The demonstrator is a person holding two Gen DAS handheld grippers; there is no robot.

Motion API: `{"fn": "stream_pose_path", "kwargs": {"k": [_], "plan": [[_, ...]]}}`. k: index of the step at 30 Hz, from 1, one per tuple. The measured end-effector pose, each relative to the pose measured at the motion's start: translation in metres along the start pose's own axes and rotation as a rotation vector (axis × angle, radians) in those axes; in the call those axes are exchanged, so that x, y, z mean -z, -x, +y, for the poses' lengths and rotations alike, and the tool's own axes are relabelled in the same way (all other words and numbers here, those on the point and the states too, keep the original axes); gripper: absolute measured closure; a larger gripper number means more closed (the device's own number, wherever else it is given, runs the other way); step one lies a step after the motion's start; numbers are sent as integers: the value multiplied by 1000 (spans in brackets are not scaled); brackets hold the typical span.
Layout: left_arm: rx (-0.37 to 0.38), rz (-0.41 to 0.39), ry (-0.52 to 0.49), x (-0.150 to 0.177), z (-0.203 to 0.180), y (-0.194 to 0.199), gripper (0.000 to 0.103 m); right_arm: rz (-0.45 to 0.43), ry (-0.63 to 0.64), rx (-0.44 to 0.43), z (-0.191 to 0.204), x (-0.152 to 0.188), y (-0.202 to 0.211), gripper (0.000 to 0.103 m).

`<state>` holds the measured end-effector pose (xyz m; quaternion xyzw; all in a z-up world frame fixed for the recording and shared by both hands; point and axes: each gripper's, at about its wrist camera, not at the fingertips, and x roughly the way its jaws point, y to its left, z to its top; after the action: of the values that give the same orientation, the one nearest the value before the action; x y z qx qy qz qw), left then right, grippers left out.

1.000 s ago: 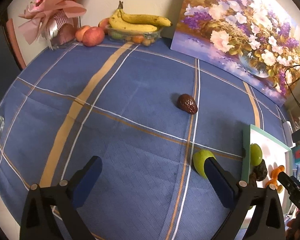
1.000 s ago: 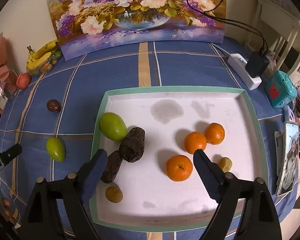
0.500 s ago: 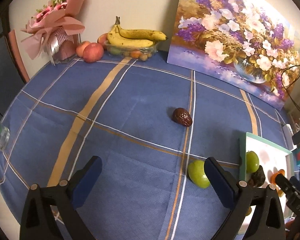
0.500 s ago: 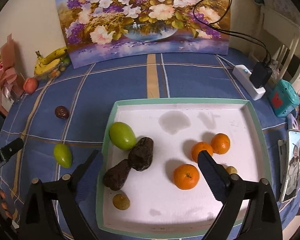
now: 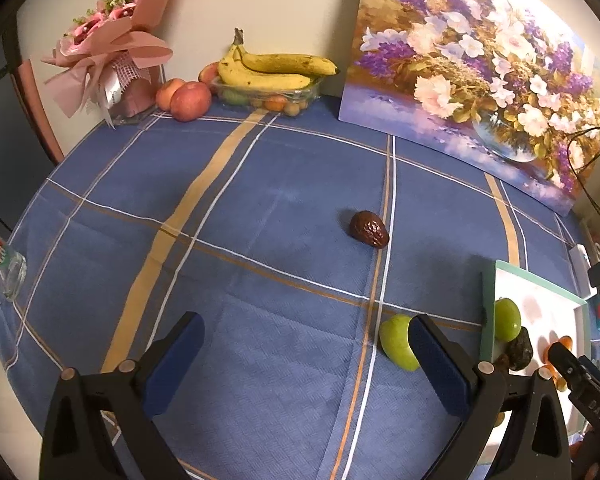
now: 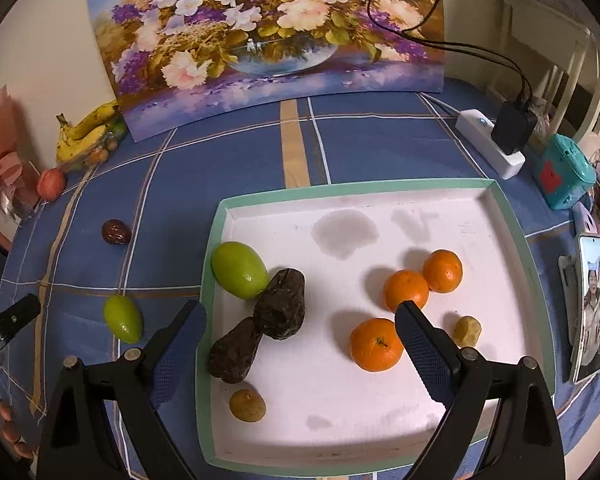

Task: Organize fruits
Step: 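Move both open tools toward the green pear and brown date on the tablecloth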

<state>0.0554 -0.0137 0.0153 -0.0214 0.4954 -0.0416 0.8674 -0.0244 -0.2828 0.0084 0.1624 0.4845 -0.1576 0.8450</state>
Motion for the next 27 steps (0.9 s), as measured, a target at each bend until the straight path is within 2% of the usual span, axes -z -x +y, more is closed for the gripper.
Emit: {"fn": "stream_pose_path", "kwargs": {"k": [5, 8, 15, 22, 24, 27], "plan": [[-5, 20, 21, -3, 7, -5, 0, -22, -3, -36, 4, -3, 0, 7], [-26, 32, 27, -4, 12, -12, 0, -30, 2, -30, 10, -4, -1, 7], [-2, -40, 31, -15, 21, -11, 0, -82, 57, -51, 30, -5, -2, 7], [37, -29, 91, -32, 36, -21, 0, -118, 94, -88, 55, -11, -4, 8], [37, -20, 92, -36, 38, -25, 0, -136, 118, -92, 64, -11, -5, 7], [11, -5, 59, -42, 38, -33, 0, -107, 139, -104, 75, -13, -11, 7]]}}
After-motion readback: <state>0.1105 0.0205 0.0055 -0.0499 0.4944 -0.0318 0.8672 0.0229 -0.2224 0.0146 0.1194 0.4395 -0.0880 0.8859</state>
